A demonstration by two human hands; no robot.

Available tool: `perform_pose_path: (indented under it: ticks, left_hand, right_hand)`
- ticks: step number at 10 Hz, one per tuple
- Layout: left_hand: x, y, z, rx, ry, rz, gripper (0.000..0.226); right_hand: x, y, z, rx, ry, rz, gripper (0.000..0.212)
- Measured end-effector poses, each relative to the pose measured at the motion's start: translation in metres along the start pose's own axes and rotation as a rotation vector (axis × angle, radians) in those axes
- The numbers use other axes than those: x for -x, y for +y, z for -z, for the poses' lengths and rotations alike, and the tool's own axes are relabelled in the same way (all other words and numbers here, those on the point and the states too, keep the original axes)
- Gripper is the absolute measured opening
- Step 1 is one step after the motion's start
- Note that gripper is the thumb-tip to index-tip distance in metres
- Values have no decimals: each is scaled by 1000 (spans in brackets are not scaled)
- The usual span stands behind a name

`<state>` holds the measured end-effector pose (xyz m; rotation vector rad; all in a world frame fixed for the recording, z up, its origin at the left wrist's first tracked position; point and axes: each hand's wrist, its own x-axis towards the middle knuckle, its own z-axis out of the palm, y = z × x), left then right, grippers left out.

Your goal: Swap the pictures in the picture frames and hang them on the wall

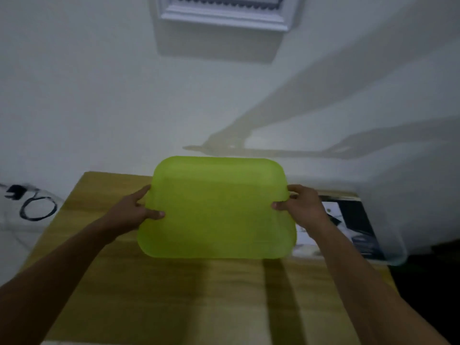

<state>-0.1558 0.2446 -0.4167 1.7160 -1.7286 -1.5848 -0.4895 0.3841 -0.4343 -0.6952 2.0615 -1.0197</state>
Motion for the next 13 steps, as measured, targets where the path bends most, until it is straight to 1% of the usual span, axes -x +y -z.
perform_pose_path:
  ticks: [2, 3, 4, 5, 6, 7, 8, 9, 10, 11, 12, 13]
  left_hand:
    - [21, 35, -145, 9, -17, -28, 89]
    - [16, 45, -212, -21, 12, -70, 90]
    - [5, 53, -266, -101, 76, -112, 80]
    - [-2, 60, -305, -202, 145, -154, 69]
    - [-7, 60, -329, -260, 180, -199, 59]
    - [-11, 61, -341, -309, 209, -196, 53]
    - [-19, 59, -346, -352, 231, -215, 49]
    - [-32, 49, -349, -431, 237, -218, 50]
    - [-42, 40, -351, -476, 258, -194, 63]
    - [-42, 35, -353, -454, 251, -194, 72]
    - [-41, 39, -347, -387, 280, -218, 74]
    - [-24, 36, -335, -228, 387, -257, 57]
  right_hand:
    - [-11, 65, 136, 65, 43, -12, 40]
    - [-21, 97, 186, 77, 113, -20, 43]
    - [-42, 128, 220, 93, 146, -41, 47]
    - [-60, 153, 238, 90, 169, -68, 43]
    - [-74, 174, 246, 82, 186, -71, 36]
    - [-78, 191, 249, 103, 211, -80, 27]
    - [-82, 203, 247, 147, 237, -45, 48]
    - [-85, 206, 244, 201, 245, -23, 65]
    - [-87, 209, 242, 256, 271, 0, 61]
    - [-85, 211, 239, 292, 269, 13, 58]
    - [-83, 212, 239, 261, 279, 42, 59]
    - [-71, 199, 243, 251, 362, 104, 56]
